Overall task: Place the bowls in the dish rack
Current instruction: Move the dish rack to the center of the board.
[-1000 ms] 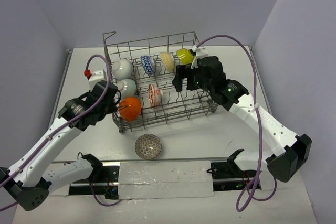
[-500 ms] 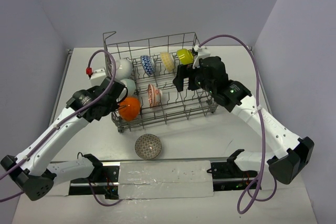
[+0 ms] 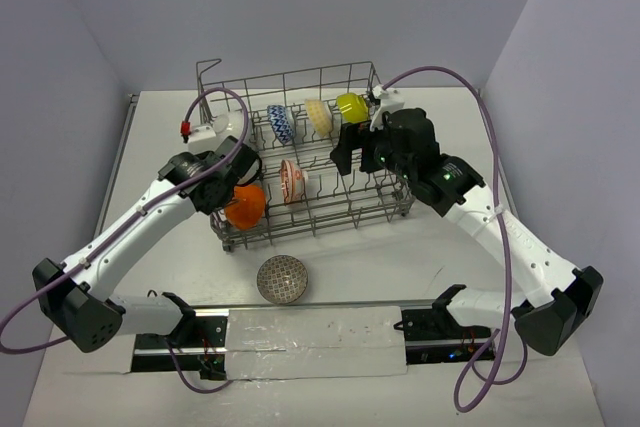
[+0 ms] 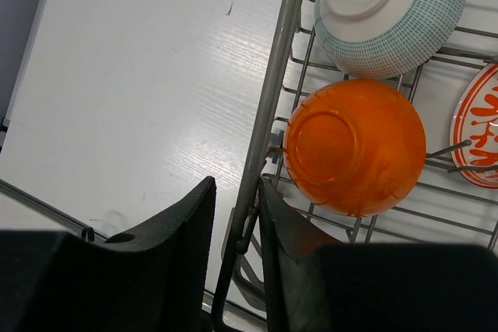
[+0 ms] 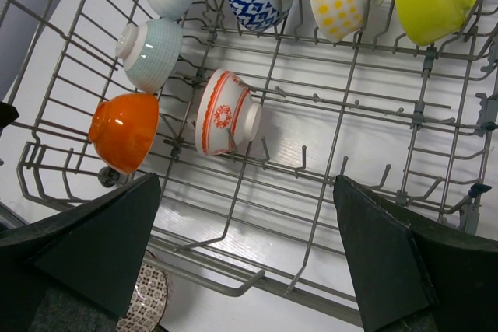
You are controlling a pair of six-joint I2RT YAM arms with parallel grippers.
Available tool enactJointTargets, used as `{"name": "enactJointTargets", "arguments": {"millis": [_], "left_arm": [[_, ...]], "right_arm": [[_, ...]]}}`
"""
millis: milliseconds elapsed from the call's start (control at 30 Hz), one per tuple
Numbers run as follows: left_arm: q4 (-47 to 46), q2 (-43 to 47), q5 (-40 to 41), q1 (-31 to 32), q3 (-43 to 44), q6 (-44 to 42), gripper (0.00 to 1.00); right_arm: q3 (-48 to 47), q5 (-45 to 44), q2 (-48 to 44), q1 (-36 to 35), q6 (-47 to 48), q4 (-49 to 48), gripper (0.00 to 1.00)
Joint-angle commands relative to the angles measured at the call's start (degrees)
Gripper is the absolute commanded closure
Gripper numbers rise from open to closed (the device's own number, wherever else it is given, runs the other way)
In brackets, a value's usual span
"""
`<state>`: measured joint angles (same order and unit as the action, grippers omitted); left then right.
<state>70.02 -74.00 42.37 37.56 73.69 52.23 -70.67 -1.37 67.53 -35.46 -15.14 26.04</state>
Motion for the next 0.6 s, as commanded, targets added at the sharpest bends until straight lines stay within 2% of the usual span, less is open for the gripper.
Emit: {"name": "enactJointTargets", "arguments": {"millis": [0, 567], "left_arm": [[8.73, -0.01, 2.02, -0.73, 0.93, -0.81, 0.67], [8.64, -0.79, 4.38, -5.74, 3.39, -3.01, 0.65]], "right_arm": [[0.36, 0.40, -2.31, 0.31, 0.02, -0.99, 0.00], [0.45, 0.40, -2.49, 0.31, -0.25, -1.08, 0.00]]}}
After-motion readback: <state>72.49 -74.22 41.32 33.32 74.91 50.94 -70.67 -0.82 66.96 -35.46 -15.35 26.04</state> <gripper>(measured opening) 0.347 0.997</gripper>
